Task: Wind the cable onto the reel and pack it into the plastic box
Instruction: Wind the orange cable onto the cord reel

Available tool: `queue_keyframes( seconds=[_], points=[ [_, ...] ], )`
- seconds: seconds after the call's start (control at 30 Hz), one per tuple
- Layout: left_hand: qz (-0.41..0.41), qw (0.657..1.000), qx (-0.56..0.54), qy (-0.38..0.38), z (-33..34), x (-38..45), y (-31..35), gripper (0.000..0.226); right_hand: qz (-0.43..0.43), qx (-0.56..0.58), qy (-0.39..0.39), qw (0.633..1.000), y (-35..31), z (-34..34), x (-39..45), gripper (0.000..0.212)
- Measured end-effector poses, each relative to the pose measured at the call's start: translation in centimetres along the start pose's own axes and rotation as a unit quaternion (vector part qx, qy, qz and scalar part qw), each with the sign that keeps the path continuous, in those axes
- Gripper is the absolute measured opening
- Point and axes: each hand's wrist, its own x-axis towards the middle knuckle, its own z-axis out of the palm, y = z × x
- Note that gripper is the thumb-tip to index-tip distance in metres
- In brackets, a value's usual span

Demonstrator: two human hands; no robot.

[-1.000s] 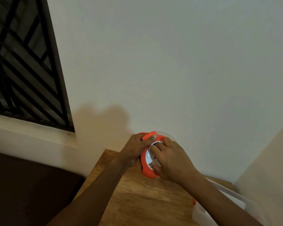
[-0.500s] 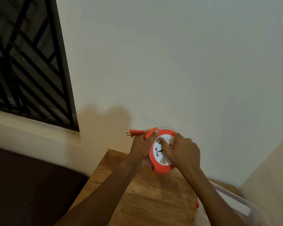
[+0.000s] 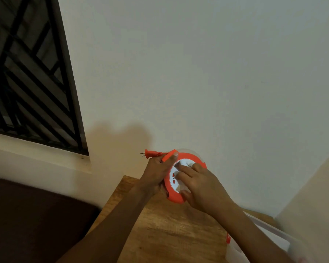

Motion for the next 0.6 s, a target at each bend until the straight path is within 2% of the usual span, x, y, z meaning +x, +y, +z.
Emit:
queue_keyframes(
  seconds=[0.17,0.3,0.4,0.6],
  points=[
    [-0.019,0.999,0.016,-0.043,-0.2,-0.6,-0.2,0.026,-0.026,-0.029,0.032,0.999,0.0,1.1,0.5,0.061],
    [-0.004,0.998,0.050,-0.040,-0.7,-0.6,-0.2,0.043,-0.066,-0.079,0.096,0.990,0.3,2.3,0.1,0.053],
    [-0.018,0.999,0.020,-0.032,-0.9,-0.7,-0.6,0.040,-0.019,-0.065,0.128,0.989,0.5,2.5,0.8,0.046],
    [-0.036,0.999,0.031,-0.006,-2.4,-1.0,-0.7,0.048,0.058,0.002,0.132,0.990,-1.5,3.9,2.0,0.049]
  ],
)
